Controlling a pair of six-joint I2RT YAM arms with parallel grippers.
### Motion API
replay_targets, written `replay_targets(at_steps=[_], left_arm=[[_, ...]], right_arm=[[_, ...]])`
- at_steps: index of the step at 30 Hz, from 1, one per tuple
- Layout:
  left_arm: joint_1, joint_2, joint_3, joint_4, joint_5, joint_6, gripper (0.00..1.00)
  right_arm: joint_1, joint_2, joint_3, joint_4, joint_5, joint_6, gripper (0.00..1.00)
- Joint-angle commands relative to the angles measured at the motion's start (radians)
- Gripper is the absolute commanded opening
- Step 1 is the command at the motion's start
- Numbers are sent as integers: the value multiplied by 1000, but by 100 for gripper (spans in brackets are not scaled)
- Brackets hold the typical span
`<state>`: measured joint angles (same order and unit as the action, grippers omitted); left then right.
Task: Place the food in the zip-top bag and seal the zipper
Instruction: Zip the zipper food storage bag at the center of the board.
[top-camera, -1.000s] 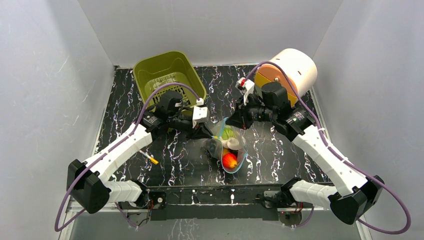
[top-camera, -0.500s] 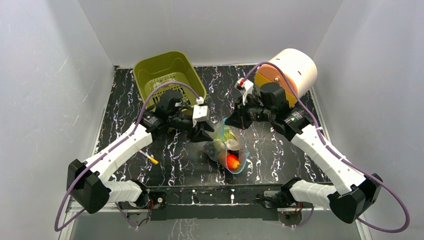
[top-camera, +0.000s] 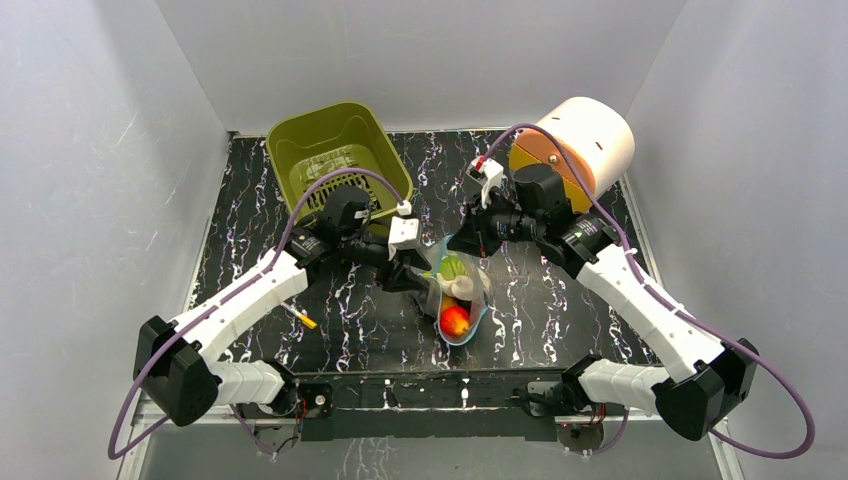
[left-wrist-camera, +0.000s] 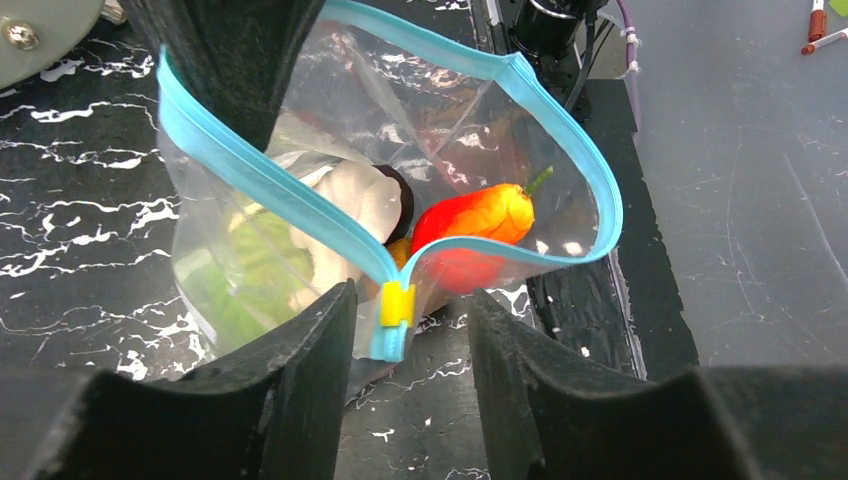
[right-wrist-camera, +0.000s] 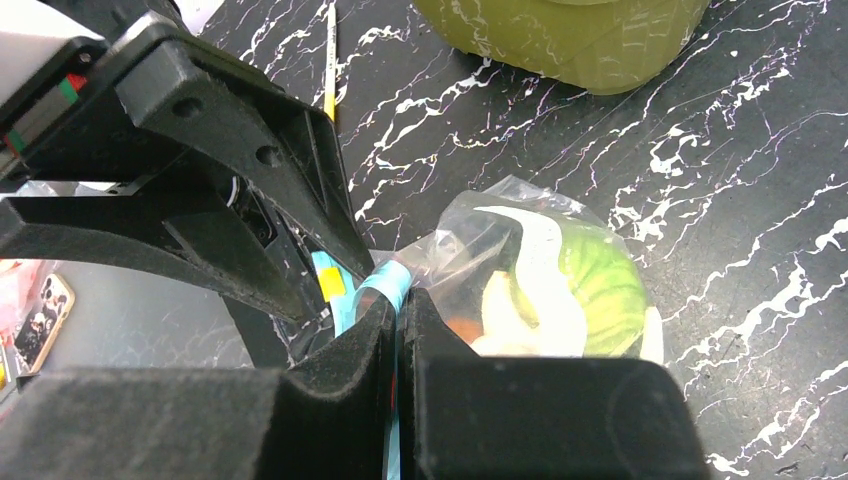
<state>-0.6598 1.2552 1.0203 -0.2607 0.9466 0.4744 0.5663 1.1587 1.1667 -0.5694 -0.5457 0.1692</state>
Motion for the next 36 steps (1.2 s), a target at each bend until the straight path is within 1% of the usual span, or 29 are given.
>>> replay_targets(at_steps=[1,6,8,10,14,15,17,20,22,23,26,28,29,33,36], left_arm=[[-7,-21,-17,9,36,35,41],[-8,-10,-26,27,23,46,34],[-8,-8,-28,29,16,58,29],[-8,-4,-20,17,10,72,22],[-8,-1,-12,19,-8,57,0],[-8,2,-8,14,-14,54,0],[-8,7,5,0,-28,51,0],[-8,18,26,8,-43,-9,0],[-8,25,40,38,-57,-74,0],[-8,28,50,50,-61,-96,0],[-8,33,64,107,-66,-158,0],[-8,33,72,139,-70,-189,0],[-8,32,77,153,-74,-203,0],[-8,29,78,188,-68,-238,0],[-8,26,78,188,-66,-237,0]], right_arm=[[-5,-8,15,114,0,26,0],[-5,-14,9,119,2,33,0],[-5,-15,7,114,3,33,0],[-6,-18,5,113,4,33,0],[-5,-20,6,109,8,21,0],[-5,-20,11,97,13,4,1],[-5,-17,43,39,50,-63,14],[-5,-15,118,-70,127,-184,33],[-5,-5,162,-130,136,-250,43],[-4,-2,176,-147,126,-277,47],[-4,-15,170,-122,82,-299,55],[-3,-39,136,-44,29,-292,62],[1,-53,121,-2,9,-296,64],[9,-115,49,178,-26,-323,64],[13,-133,-1,211,-50,-392,61]])
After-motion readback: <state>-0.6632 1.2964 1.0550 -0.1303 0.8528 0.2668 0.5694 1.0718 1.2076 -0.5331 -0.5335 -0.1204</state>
